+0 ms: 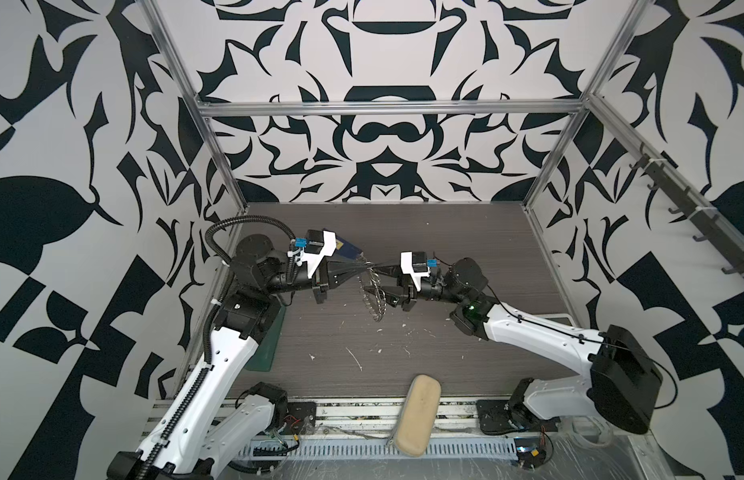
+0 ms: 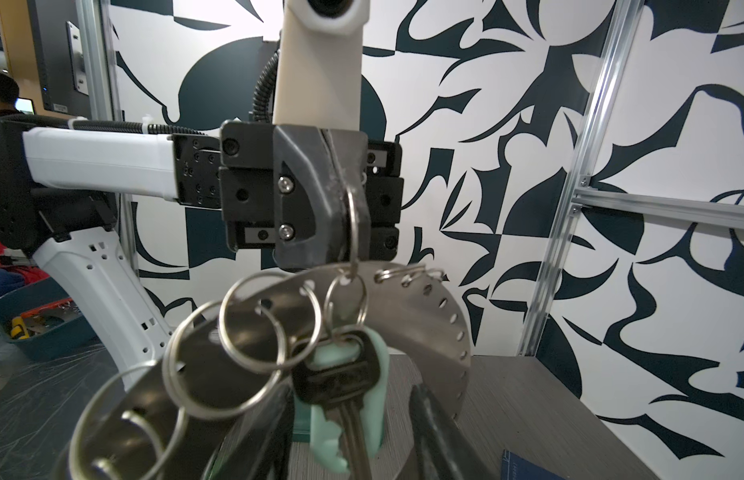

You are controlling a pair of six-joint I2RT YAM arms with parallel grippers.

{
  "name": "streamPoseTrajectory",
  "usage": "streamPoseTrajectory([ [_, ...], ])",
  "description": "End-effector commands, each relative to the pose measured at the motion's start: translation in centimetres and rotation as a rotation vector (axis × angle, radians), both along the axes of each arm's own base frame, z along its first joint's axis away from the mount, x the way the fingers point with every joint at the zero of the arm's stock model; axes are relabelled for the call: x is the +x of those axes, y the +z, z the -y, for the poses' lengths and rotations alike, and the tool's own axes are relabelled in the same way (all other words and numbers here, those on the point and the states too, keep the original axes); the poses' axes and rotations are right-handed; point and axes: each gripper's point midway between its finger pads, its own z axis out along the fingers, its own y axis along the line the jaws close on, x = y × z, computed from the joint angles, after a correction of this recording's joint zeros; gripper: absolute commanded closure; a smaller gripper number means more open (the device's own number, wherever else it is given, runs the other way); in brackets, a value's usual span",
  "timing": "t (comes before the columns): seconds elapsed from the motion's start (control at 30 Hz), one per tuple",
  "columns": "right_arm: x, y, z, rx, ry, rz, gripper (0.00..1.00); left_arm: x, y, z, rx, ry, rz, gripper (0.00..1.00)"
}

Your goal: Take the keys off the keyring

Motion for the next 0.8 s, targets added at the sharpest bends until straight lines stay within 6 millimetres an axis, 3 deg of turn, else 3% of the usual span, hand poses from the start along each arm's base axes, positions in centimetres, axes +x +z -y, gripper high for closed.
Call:
streamPoseTrajectory([
  [0.0,0.0,3.9,0.6,0.115,-0.057,0.096,0.5,-0.3,0.6,-0.3,-0.011,0.005,0.018,1.0],
  [0.17,-0.1,4.2,0.7,0.13,-0.092,0.126,0.55,-0.1,0.7,-0.2,-0.012,0.013,0.02,1.0],
  [0.33,0.0,3.2,0.9,0.089,-0.115,0.128,0.56,0.0,0.8,-0.3,-0.011,0.021,0.025,1.0],
  [0.63,0.6,1.9,2.7,0.004,-0.234,0.111,0.52,0.1,0.9,-0.6,-0.003,0.016,0.024,1.0],
  [0.77,-0.2,1.3,3.5,-0.033,-0.219,0.102,0.51,-0.1,0.9,-0.8,0.001,-0.023,0.022,1.0],
])
